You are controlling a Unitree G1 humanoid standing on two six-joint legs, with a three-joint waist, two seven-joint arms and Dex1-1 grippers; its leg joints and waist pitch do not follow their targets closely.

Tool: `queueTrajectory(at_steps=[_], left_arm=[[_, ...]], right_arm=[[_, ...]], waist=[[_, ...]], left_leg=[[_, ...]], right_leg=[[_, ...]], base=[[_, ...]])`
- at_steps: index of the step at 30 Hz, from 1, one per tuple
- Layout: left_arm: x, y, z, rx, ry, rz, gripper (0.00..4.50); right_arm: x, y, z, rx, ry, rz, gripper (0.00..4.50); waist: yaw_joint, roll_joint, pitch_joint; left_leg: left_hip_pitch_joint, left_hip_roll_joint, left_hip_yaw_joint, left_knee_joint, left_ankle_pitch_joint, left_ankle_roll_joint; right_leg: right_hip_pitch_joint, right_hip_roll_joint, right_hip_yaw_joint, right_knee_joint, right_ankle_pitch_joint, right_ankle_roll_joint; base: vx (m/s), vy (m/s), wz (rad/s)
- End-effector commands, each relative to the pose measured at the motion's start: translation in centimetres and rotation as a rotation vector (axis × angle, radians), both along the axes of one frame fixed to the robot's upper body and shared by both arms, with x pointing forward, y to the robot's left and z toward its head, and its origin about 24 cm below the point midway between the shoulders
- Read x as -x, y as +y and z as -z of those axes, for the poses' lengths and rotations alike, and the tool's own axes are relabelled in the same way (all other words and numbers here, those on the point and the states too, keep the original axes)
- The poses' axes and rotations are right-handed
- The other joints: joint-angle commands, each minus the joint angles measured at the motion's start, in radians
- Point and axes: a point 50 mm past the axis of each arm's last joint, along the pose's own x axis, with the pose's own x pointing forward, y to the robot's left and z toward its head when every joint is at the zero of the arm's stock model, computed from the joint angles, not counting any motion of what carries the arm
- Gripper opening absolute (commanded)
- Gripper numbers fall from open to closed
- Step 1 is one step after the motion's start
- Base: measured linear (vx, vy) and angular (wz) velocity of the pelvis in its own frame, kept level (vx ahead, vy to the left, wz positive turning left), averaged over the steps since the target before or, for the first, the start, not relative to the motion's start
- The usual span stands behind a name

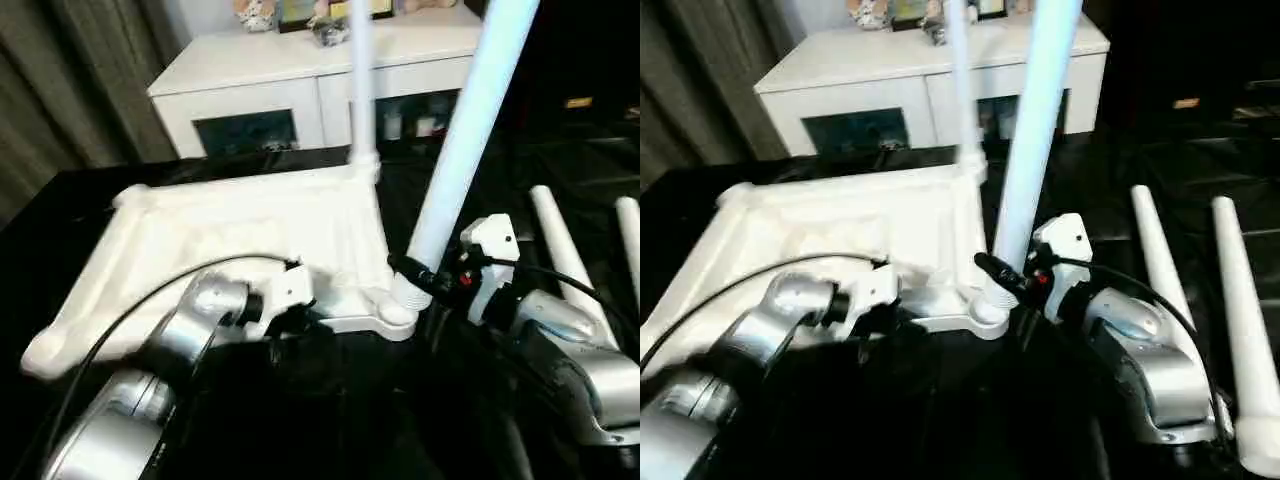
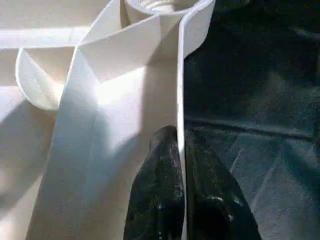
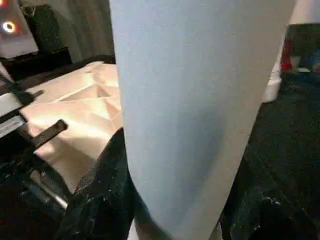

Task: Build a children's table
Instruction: Insert table leg to table base

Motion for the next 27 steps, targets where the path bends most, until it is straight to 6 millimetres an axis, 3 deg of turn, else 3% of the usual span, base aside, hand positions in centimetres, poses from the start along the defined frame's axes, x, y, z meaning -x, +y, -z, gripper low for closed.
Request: queueTrajectory(at_steps=[1,2,3,5,8,9,12,13,14,16,17,20,21,24,27], left_arm=[[1.3,0.0,1.1,0.085,0.061,-0.106,0.07],[1.5,0.0,1.2,0.085,0.060,-0.110,0.07],[1.8,0.0,1.3,0.085,0.060,-0.113,0.07],[2.1,0.0,1.3,0.084,0.066,-0.116,0.07],[2.6,0.0,1.2,0.074,0.079,-0.122,0.07],[2.9,-0.1,1.1,0.070,0.088,-0.131,0.07],[3.2,-0.1,1.1,0.058,0.099,-0.153,0.07],[3.3,-0.1,1.2,0.044,0.098,-0.150,0.07],[3.3,-0.1,1.2,0.038,0.099,-0.151,0.07],[3.5,-0.2,1.3,0.025,0.098,-0.154,0.07],[3.5,-0.3,1.3,0.015,0.106,-0.159,0.07],[3.5,-0.2,1.5,-0.016,0.120,-0.179,0.00],[3.5,-0.2,1.4,-0.020,0.125,-0.184,0.00],[3.4,-0.2,1.2,-0.020,0.116,-0.178,0.00],[3.3,-0.3,1.1,-0.022,0.111,-0.167,0.00]], right_arm=[[0.0,1.2,-0.1,-0.020,0.010,-0.043,1.86],[0.1,1.4,0.1,-0.016,0.014,-0.056,1.86],[0.2,1.6,0.2,-0.013,0.016,-0.065,1.86],[0.1,1.8,0.4,-0.014,0.018,-0.065,1.86],[-0.1,2.0,0.4,-0.024,0.017,-0.062,1.86],[-0.2,2.3,0.3,-0.031,0.015,-0.075,1.86],[-0.2,2.6,0.2,-0.023,0.010,-0.111,1.86],[-0.3,2.7,0.3,-0.007,0.009,-0.118,1.86],[-0.3,2.7,0.3,0.003,0.008,-0.121,1.86],[-0.5,2.8,0.7,0.037,0.006,-0.131,1.86],[-0.7,2.9,0.8,0.045,0.005,-0.134,1.86],[-1.0,3.1,0.7,0.035,0.009,-0.147,1.86],[-1.0,3.2,0.6,0.034,0.008,-0.150,1.86],[-1.1,3.1,0.5,0.037,0.013,-0.166,1.86],[-1.2,2.8,0.5,0.050,0.018,-0.172,1.86]], waist=[[0.007,-0.053,-0.046],[0.007,-0.063,-0.046],[0.009,-0.056,-0.046],[0.011,-0.061,-0.046],[0.015,-0.059,-0.048],[0.015,-0.063,-0.050],[0.016,-0.060,-0.051],[0.019,-0.068,-0.052],[0.020,-0.066,-0.051],[0.021,-0.068,-0.050],[0.021,-0.074,-0.050],[0.022,-0.073,-0.049],[0.023,-0.079,-0.050],[0.027,-0.081,-0.053],[0.030,-0.090,-0.054]], left_leg=[[0.003,0.087,-0.049,-0.087,-0.165,0.091],[0.002,0.086,-0.047,-0.087,-0.152,0.098],[0.003,0.084,-0.046,-0.085,-0.141,0.106],[0.002,0.081,-0.043,-0.085,-0.140,0.112],[0.004,0.082,-0.043,-0.085,-0.126,0.111],[0.003,0.083,-0.044,-0.084,-0.113,0.115],[0.003,0.081,-0.042,-0.080,-0.089,0.129],[0.001,0.081,-0.040,-0.077,-0.068,0.143],[0.001,0.080,-0.041,-0.077,-0.066,0.145],[0.002,0.080,-0.039,-0.078,-0.075,0.141],[0.003,0.080,-0.039,-0.078,-0.080,0.140],[0.007,0.083,-0.040,-0.082,-0.099,0.126],[0.008,0.084,-0.040,-0.083,-0.099,0.121],[0.008,0.084,-0.040,-0.082,-0.087,0.120],[0.008,0.083,-0.037,-0.078,-0.076,0.129]], right_leg=[[0.032,-0.076,0.039,-0.084,-0.197,-0.218],[0.031,-0.073,0.038,-0.086,-0.176,-0.218],[0.029,-0.073,0.038,-0.084,-0.161,-0.218],[0.027,-0.071,0.038,-0.086,-0.158,-0.219],[0.026,-0.071,0.038,-0.082,-0.132,-0.220],[0.028,-0.071,0.037,-0.079,-0.108,-0.222],[0.027,-0.070,0.036,-0.077,-0.069,-0.230],[0.028,-0.071,0.036,-0.076,-0.047,-0.232],[0.028,-0.071,0.036,-0.075,-0.049,-0.233],[0.026,-0.069,0.035,-0.077,-0.064,-0.234],[0.027,-0.069,0.036,-0.078,-0.070,-0.234],[0.025,-0.067,0.036,-0.078,-0.084,-0.240],[0.025,-0.066,0.037,-0.077,-0.071,-0.243],[0.027,-0.067,0.038,-0.072,-0.029,-0.249],[0.029,-0.069,0.039,-0.070,0.006,-0.259]], base=[[0.000,0.000,0.00],[0.000,0.000,0.00],[0.000,0.000,0.00],[0.000,0.000,0.00],[0.000,0.000,0.00],[0.000,0.000,0.00],[0.000,0.000,0.00],[0.000,0.000,0.00],[0.000,0.000,0.00],[0.000,0.000,0.00],[0.000,0.000,0.00],[0.000,0.000,0.00],[0.000,0.000,0.00],[0.000,0.000,0.00],[0.000,0.000,0.00]])
